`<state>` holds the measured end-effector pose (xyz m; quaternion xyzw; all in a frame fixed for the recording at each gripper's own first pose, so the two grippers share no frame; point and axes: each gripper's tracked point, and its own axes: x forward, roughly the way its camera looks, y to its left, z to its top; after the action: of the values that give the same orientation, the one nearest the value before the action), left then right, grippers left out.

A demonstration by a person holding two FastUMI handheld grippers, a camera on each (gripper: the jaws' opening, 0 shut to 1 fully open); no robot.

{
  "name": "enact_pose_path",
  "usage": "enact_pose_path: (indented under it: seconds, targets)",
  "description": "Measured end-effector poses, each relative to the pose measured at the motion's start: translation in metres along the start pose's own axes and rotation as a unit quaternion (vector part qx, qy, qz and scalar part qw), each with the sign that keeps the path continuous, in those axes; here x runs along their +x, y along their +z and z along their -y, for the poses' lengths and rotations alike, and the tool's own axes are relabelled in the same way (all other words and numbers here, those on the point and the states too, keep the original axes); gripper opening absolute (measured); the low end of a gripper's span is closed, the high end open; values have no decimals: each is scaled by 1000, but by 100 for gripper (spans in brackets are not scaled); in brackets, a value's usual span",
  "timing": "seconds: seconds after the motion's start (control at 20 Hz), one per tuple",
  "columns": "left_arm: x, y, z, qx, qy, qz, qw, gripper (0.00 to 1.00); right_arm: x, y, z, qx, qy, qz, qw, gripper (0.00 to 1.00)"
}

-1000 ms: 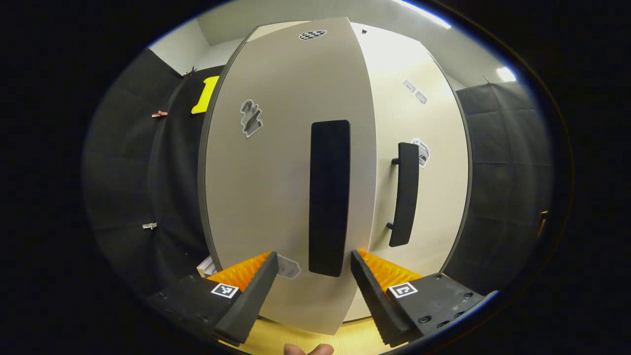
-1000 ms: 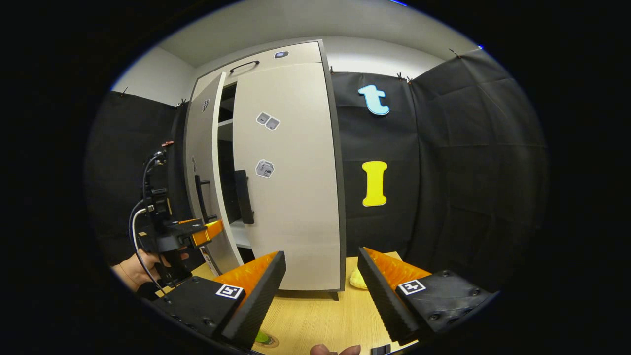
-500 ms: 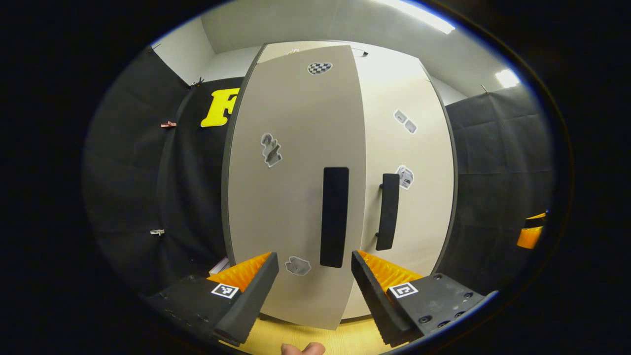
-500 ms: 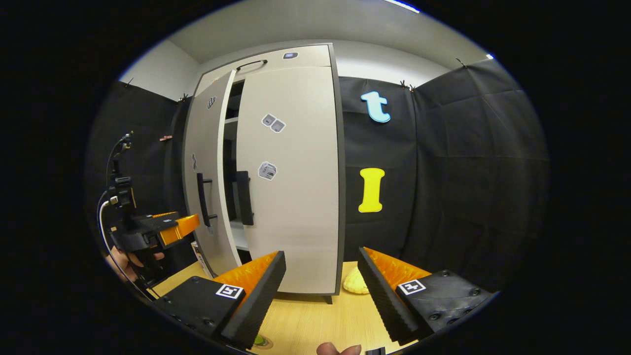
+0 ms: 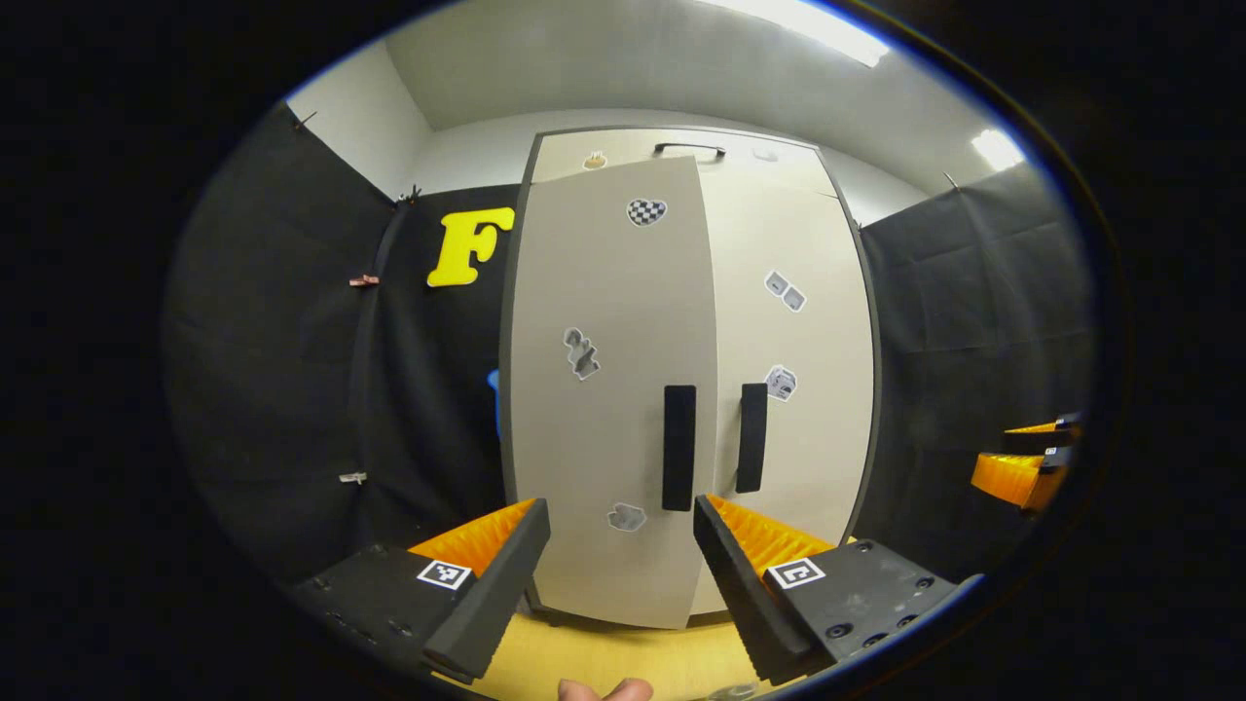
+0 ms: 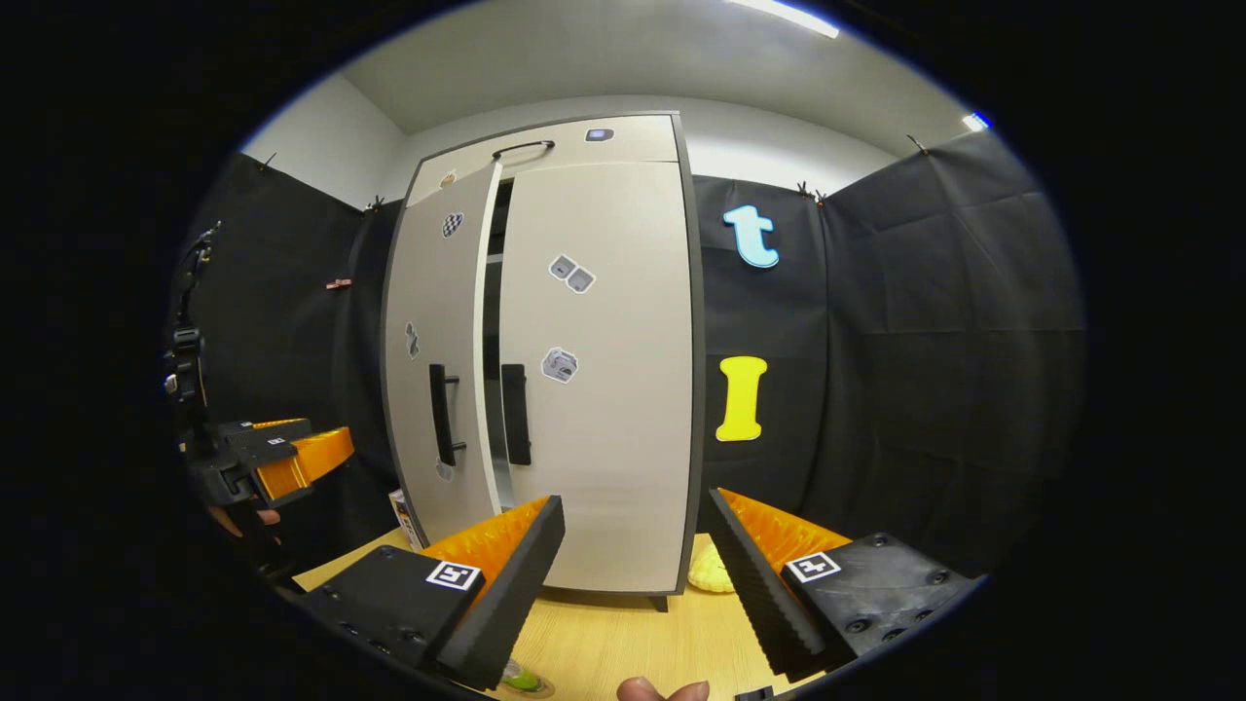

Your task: Grasp the bottle in the cabinet with the left hand and place it on the coaster, then close the right door with the right hand and the left door with the left hand.

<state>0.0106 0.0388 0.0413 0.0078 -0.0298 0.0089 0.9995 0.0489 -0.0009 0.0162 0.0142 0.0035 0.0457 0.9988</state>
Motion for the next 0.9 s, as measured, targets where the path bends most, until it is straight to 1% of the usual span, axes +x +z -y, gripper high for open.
enact_pose_path:
  seconds: [0.1, 0.15, 0.2, 0.25, 0.3, 0.35, 0.5, 0.75, 0.9]
  targets:
    - [-2, -2, -2, -3, -2, -6, 1000, 94, -5, 2, -7, -1, 1, 4, 1000, 97]
    - [-15, -7, -4, -9, -3, -11, 1000, 95, -8, 3, -11, -2, 1, 5, 1000, 97]
    - [-24, -10, -3, -17, -2, -15, 1000, 92, -9, 4, -13, -3, 1, 8, 1000, 97]
    - [-32, -12, -4, -26, -2, -18, 1000, 95, -11, 6, -17, -4, 1, 11, 1000, 97]
    - [-37, -12, -6, -33, -2, -19, 999, 92, -14, 7, -21, -6, 1, 14, 1000, 98]
    - [-40, -13, -8, -36, -1, -20, 999, 95, -16, 8, -25, -8, 2, 17, 1000, 97]
    - [-48, -16, -18, -33, 8, -25, 999, 95, -18, 8, -35, -15, 3, 22, 1000, 97]
    - [-57, -24, -30, -25, 13, -32, 999, 95, -20, 6, -46, -17, 6, 22, 1000, 95]
    - [-57, -27, -32, -32, 13, -36, 999, 95, -19, 2, -49, -18, 6, 18, 1000, 95]
